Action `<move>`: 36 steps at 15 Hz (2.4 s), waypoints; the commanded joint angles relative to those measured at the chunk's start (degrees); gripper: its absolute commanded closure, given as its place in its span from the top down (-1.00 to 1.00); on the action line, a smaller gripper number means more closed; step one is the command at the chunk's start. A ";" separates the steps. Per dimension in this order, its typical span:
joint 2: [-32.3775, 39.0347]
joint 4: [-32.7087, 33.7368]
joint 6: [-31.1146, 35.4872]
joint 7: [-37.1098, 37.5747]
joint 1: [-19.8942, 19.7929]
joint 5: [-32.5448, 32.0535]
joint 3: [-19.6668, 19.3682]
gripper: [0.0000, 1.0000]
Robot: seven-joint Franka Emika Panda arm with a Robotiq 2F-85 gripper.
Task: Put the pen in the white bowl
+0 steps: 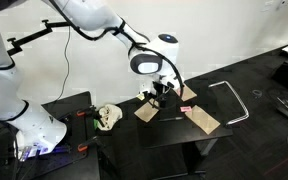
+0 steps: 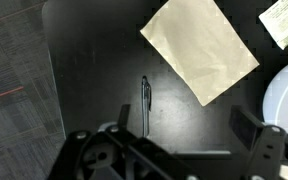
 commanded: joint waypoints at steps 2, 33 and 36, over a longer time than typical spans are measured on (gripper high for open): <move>6.45 6.88 -0.25 -0.57 -0.62 0.34 0.00 1.00; 20.79 14.83 9.29 -1.70 -3.00 0.52 0.38 1.00; 21.04 14.95 9.17 -1.37 -2.70 0.46 0.24 1.00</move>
